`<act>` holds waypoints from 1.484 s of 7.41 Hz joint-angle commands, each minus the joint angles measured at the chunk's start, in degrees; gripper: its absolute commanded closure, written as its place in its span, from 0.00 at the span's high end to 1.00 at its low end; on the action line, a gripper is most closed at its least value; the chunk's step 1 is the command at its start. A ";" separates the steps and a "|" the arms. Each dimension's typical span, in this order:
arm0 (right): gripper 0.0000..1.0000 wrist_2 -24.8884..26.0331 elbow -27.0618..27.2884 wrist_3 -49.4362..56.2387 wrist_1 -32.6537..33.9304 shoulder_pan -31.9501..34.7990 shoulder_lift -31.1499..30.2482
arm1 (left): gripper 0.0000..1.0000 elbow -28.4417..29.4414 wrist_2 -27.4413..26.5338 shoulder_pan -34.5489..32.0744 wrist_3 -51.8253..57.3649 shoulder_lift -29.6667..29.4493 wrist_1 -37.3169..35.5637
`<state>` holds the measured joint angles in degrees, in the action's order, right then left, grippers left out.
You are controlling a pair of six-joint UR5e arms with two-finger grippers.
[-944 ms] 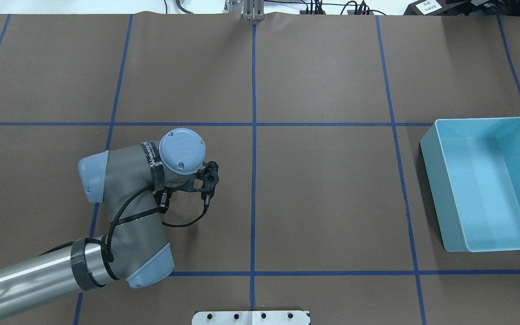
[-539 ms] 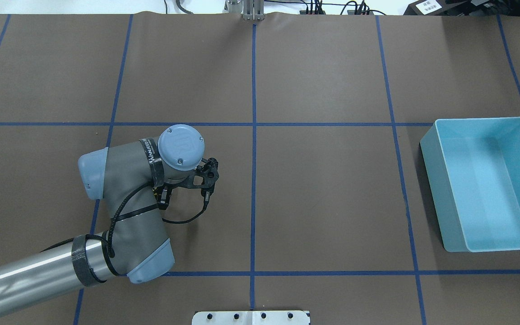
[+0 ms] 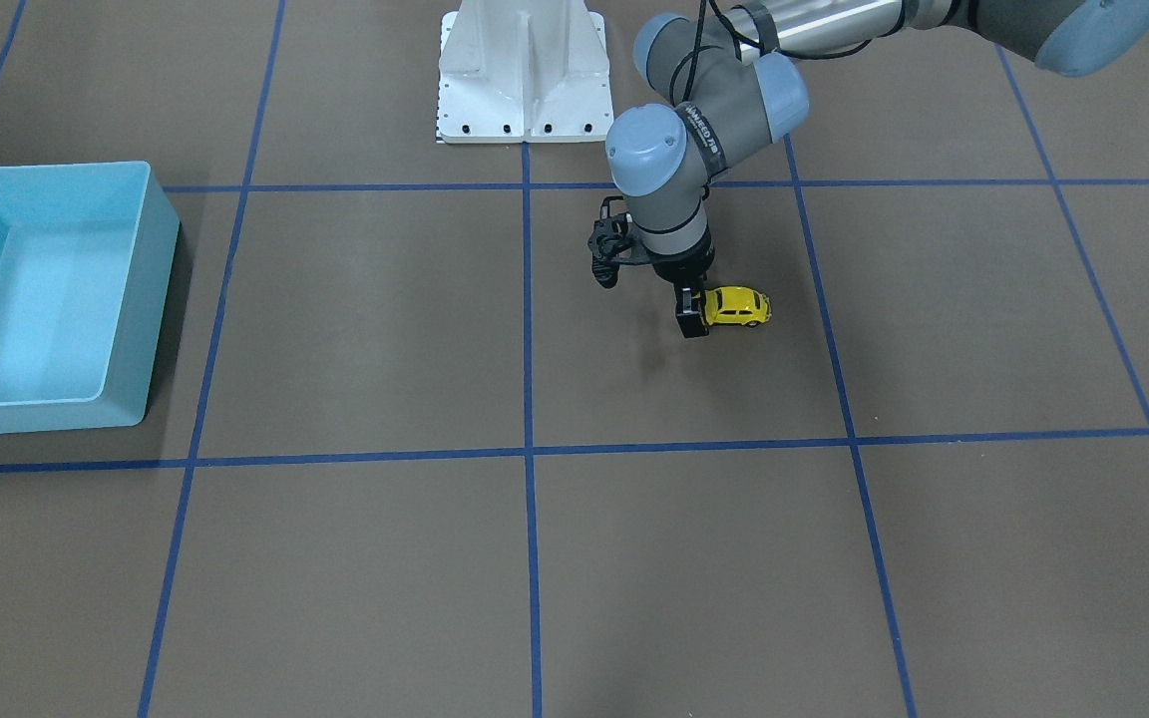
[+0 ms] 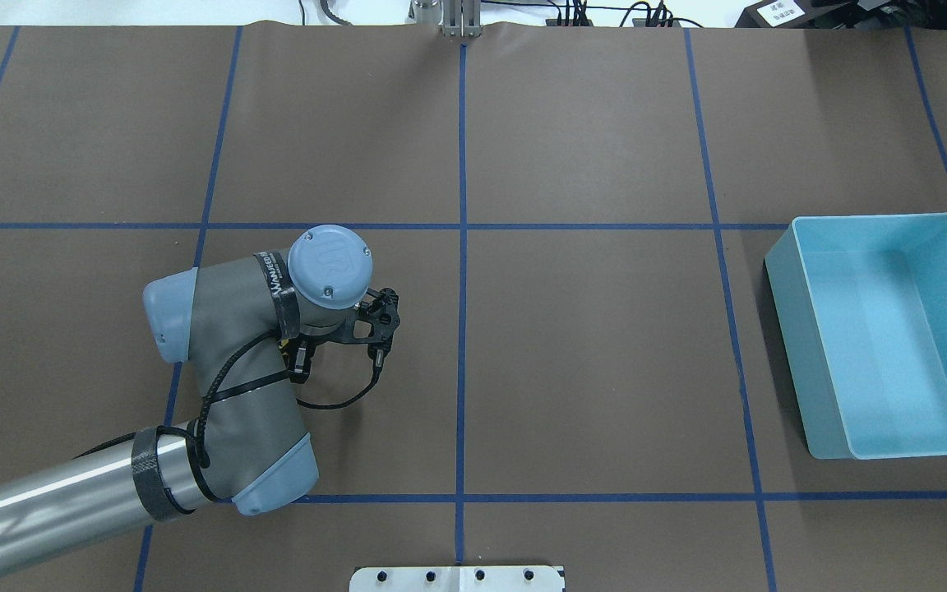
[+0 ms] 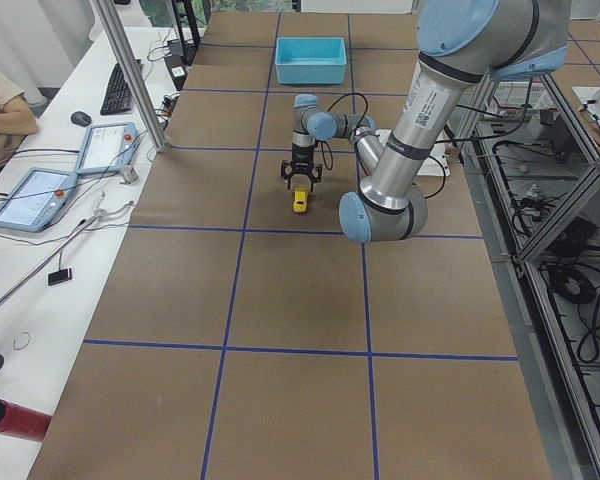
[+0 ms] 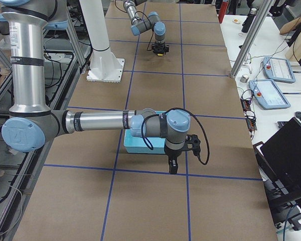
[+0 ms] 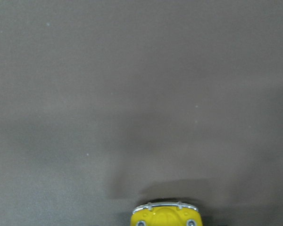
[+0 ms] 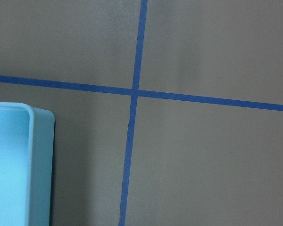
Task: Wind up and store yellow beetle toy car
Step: 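Press the left gripper down on top of the yellow car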
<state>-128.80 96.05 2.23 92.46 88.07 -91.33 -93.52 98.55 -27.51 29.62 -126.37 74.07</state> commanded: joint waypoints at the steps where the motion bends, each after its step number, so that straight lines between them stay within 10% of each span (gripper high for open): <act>1: 1.00 -0.05 0.02 -0.04 0.00 0.00 -0.08 | 0.87 0.09 1.55 0.00 -0.09 0.07 -0.07; 11: 1.00 -0.05 0.19 0.05 0.00 0.00 0.01 | 0.50 -0.69 1.55 -1.49 0.17 0.16 -0.42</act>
<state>-128.85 96.18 2.35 92.46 88.06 -91.32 -93.74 100.04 -28.31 29.75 -126.21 73.65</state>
